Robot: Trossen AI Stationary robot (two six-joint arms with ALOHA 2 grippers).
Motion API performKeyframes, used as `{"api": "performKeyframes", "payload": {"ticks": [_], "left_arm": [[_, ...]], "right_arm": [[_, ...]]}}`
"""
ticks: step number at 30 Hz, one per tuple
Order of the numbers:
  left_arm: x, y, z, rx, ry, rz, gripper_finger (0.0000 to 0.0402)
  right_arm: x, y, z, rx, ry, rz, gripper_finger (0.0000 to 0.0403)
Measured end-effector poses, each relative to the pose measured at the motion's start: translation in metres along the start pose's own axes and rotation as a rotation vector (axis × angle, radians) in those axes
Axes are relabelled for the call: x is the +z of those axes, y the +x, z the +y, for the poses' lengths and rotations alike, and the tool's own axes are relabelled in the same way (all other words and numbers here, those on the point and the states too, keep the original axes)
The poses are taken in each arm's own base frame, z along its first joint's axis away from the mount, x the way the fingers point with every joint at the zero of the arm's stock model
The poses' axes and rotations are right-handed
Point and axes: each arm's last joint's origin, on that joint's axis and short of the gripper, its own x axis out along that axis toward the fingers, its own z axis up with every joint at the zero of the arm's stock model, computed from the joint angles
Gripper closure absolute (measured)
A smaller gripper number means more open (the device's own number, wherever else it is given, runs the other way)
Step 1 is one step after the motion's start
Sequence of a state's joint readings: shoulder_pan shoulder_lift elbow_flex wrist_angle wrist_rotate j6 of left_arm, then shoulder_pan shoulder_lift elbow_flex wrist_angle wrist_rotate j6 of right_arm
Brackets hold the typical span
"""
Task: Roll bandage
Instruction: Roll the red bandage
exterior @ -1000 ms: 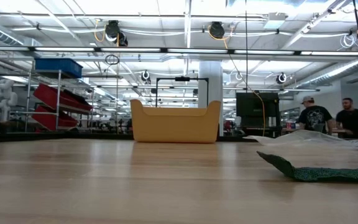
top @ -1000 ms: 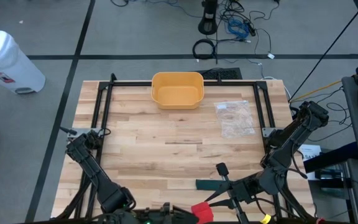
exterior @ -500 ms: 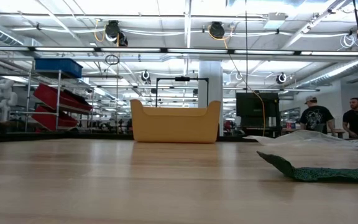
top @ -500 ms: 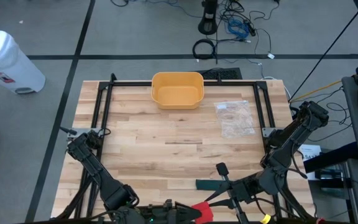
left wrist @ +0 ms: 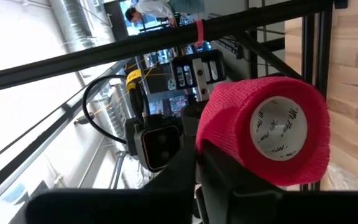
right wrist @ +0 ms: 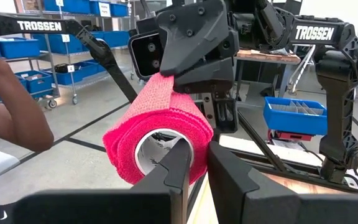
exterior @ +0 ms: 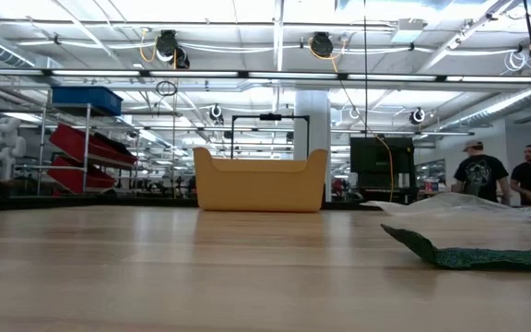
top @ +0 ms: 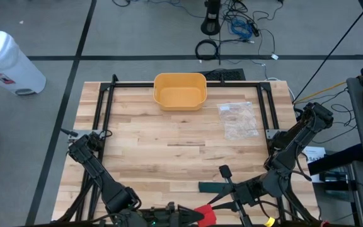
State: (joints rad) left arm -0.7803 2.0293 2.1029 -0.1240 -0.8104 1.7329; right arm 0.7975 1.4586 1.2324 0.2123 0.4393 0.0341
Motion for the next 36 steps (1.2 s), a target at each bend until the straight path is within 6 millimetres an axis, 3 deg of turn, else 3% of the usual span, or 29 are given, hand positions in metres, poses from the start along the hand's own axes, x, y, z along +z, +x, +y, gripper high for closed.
{"api": "performKeyframes", "payload": {"ticks": [4, 21, 36], "left_arm": [[0.000, 0.000, -0.002, -0.020, 0.020, -0.003, 0.0396], [0.008, -0.011, 0.006, 0.026, -0.005, 0.029, 0.0396], [0.000, -0.004, -0.001, -0.025, -0.003, 0.127, 0.0396]], "right_arm": [[0.000, 0.000, 0.000, 0.000, 0.001, 0.000, 0.0362], [0.000, 0.000, 0.000, 0.000, 0.003, 0.000, 0.0362], [0.000, 0.000, 0.001, 0.001, 0.008, 0.000, 0.0362]]}}
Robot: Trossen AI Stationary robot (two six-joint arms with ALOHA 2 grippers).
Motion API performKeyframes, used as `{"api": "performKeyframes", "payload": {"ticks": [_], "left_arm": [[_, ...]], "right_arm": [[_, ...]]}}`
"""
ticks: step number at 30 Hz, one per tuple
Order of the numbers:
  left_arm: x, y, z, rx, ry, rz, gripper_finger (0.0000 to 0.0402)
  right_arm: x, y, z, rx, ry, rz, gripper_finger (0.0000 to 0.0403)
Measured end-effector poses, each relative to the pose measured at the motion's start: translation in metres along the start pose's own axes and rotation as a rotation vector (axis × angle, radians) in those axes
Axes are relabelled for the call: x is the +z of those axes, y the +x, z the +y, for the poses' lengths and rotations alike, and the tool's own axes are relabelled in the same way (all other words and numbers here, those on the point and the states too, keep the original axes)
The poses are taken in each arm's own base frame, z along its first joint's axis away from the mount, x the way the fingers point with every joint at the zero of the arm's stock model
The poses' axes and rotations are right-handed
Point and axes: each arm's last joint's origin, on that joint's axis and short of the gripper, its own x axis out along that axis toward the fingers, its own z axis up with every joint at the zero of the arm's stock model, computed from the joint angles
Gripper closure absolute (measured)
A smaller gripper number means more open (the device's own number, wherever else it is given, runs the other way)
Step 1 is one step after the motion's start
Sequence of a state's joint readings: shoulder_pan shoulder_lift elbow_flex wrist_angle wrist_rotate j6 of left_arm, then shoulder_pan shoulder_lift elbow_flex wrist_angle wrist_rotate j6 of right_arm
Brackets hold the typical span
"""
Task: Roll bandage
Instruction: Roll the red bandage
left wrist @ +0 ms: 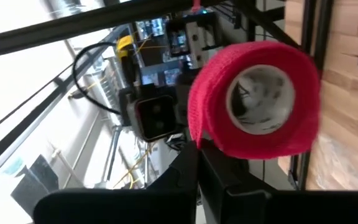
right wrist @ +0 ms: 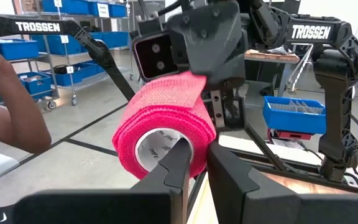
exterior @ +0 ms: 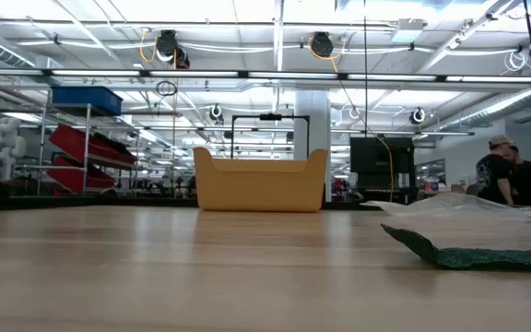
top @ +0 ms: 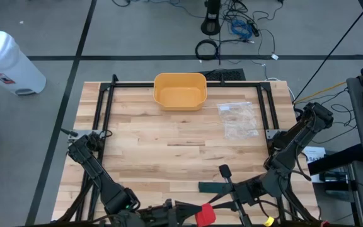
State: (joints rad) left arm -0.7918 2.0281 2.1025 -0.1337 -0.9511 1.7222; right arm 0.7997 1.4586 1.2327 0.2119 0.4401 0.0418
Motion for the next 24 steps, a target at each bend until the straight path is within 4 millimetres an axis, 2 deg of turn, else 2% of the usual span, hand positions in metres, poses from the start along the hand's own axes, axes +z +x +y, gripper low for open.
{"api": "performKeyframes", "payload": {"ticks": [18, 24], "left_arm": [[0.0001, -0.0004, -0.0036, -0.027, -0.034, 0.019, 0.0395], [0.0062, -0.0085, -0.0027, -0.023, -0.031, 0.002, 0.0394]], "right_arm": [[0.0000, -0.0001, 0.0002, 0.001, -0.002, 0.000, 0.0362], [0.0000, -0.0001, 0.0002, 0.002, -0.002, 0.000, 0.0362]]}}
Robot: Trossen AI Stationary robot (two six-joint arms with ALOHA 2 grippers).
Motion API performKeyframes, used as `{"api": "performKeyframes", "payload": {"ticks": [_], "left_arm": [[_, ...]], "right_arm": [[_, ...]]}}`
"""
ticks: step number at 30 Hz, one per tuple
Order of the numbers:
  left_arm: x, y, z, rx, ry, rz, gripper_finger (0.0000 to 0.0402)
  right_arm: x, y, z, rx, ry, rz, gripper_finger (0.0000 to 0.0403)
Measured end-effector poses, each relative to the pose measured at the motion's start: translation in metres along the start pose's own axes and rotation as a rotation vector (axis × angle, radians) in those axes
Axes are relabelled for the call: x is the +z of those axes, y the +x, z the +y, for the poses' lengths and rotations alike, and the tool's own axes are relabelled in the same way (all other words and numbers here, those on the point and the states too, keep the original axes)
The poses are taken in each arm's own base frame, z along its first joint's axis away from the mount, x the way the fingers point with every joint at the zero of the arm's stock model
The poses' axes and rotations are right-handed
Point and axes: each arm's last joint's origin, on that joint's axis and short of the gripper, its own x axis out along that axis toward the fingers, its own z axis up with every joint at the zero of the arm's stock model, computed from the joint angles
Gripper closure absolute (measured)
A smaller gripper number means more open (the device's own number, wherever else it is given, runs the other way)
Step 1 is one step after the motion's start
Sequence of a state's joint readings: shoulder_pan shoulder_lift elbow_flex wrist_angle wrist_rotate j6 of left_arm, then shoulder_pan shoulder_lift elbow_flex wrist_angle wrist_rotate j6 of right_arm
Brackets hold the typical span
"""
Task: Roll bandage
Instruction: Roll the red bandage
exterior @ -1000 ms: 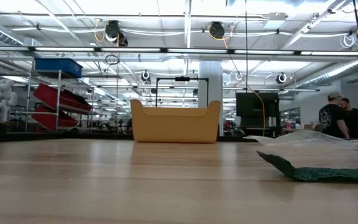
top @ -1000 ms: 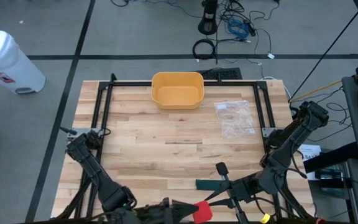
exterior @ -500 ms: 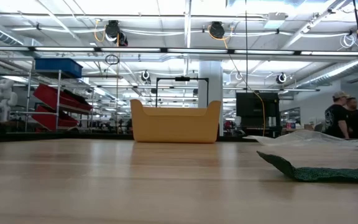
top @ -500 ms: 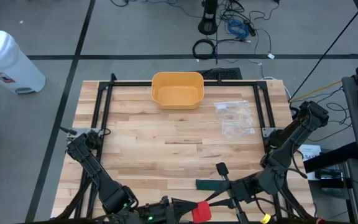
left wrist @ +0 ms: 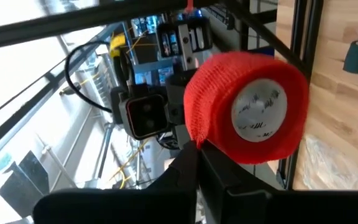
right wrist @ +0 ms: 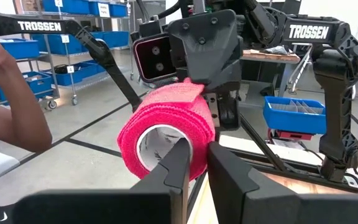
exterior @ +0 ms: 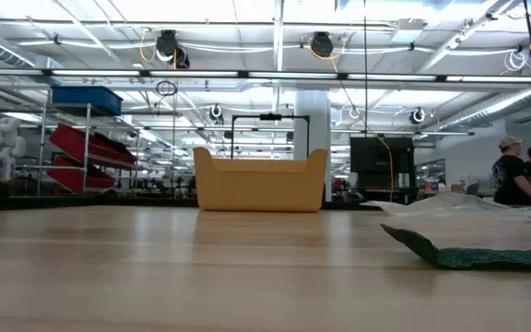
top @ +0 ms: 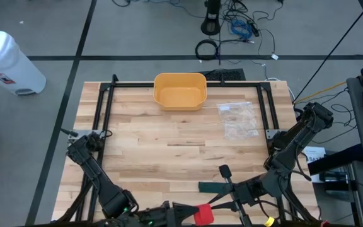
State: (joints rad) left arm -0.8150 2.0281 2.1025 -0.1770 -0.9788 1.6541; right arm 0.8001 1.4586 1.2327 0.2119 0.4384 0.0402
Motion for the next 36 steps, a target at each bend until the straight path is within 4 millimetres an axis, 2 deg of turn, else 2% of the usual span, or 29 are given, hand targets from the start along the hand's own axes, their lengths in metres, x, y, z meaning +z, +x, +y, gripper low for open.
{"api": "performKeyframes", "payload": {"ticks": [10, 17, 26, 29, 36], "left_arm": [[0.005, -0.009, 0.001, 0.001, -0.001, 0.030, 0.0340], [0.007, -0.014, 0.004, 0.016, -0.020, 0.059, 0.0336], [0.010, -0.025, 0.022, 0.125, -0.154, 0.058, 0.0336], [0.007, -0.020, 0.025, 0.160, -0.193, -0.004, 0.0336], [-0.007, 0.005, 0.024, 0.179, -0.284, -0.080, 0.0336]], "right_arm": [[0.000, 0.000, 0.000, 0.001, -0.003, 0.000, 0.0362], [0.000, 0.000, 0.000, 0.001, -0.001, 0.000, 0.0362], [0.000, 0.000, 0.000, 0.000, -0.001, 0.003, 0.0362], [0.000, 0.000, 0.000, 0.000, -0.001, 0.003, 0.0362], [0.000, 0.000, 0.000, 0.000, -0.002, 0.004, 0.0362]]}}
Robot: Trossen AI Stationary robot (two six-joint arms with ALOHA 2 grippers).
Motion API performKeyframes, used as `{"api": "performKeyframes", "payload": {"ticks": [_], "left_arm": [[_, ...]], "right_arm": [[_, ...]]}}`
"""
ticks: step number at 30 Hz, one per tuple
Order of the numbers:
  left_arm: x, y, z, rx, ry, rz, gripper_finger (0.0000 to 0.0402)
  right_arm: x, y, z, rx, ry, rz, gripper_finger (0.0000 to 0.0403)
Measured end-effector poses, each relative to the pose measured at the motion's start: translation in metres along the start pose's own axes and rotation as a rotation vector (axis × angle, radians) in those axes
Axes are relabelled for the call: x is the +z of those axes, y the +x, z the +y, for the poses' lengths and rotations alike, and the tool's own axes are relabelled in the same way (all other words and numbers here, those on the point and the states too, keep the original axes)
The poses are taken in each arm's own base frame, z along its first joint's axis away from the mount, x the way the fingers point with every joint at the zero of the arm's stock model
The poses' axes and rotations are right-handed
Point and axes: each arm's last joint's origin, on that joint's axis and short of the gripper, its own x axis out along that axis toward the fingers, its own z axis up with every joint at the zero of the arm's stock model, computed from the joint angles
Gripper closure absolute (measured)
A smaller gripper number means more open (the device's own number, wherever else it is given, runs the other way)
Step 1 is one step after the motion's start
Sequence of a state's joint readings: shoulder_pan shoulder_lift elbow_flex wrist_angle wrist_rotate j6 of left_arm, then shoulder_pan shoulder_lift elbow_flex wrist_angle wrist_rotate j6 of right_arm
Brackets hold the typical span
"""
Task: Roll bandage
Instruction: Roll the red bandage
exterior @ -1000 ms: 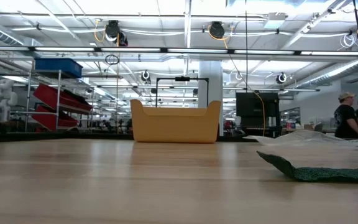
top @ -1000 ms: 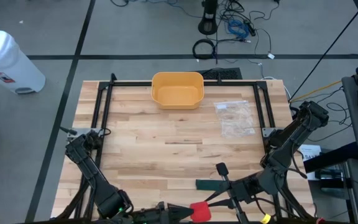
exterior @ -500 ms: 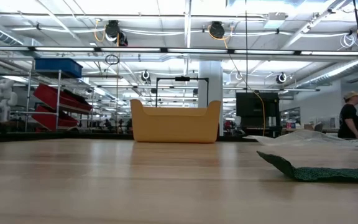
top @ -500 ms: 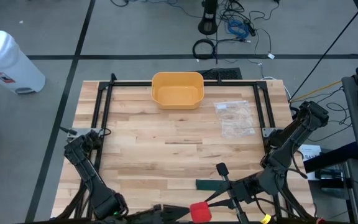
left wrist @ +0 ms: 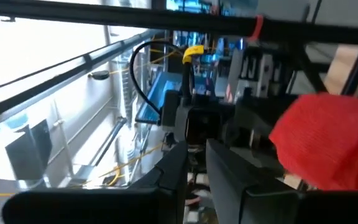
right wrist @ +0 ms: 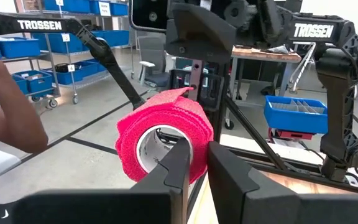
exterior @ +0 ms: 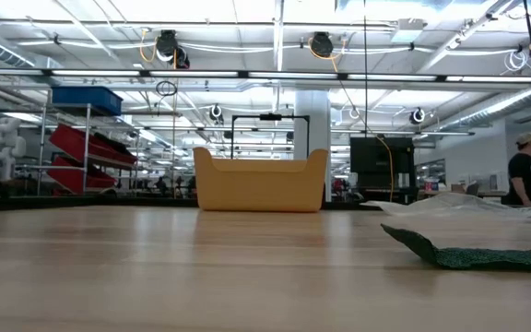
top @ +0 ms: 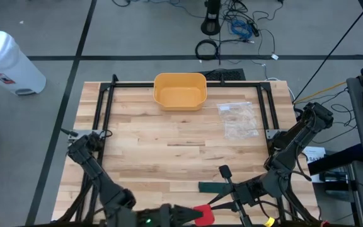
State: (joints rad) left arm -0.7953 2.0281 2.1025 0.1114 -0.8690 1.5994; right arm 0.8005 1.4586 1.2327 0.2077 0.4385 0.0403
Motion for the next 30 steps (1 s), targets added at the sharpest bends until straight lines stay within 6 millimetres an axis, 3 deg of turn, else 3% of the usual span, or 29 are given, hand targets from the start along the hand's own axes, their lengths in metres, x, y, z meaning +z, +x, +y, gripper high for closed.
{"api": "performKeyframes", "payload": {"ticks": [4, 13, 24, 30], "left_arm": [[-0.006, 0.009, -0.003, -0.023, -0.069, -0.063, 0.0336], [-0.014, 0.015, -0.022, -0.167, -0.037, -0.050, 0.0336], [-0.019, 0.015, -0.021, -0.137, -0.009, 0.111, 0.0336], [-0.016, 0.014, -0.019, -0.130, -0.013, 0.069, 0.0336]], "right_arm": [[0.000, 0.000, 0.000, 0.000, 0.000, 0.000, 0.0362], [0.000, 0.000, 0.000, 0.000, -0.001, 0.002, 0.0362], [0.000, 0.000, 0.000, -0.001, -0.001, 0.003, 0.0362], [0.000, 0.000, 0.000, 0.000, -0.001, 0.003, 0.0362]]}}
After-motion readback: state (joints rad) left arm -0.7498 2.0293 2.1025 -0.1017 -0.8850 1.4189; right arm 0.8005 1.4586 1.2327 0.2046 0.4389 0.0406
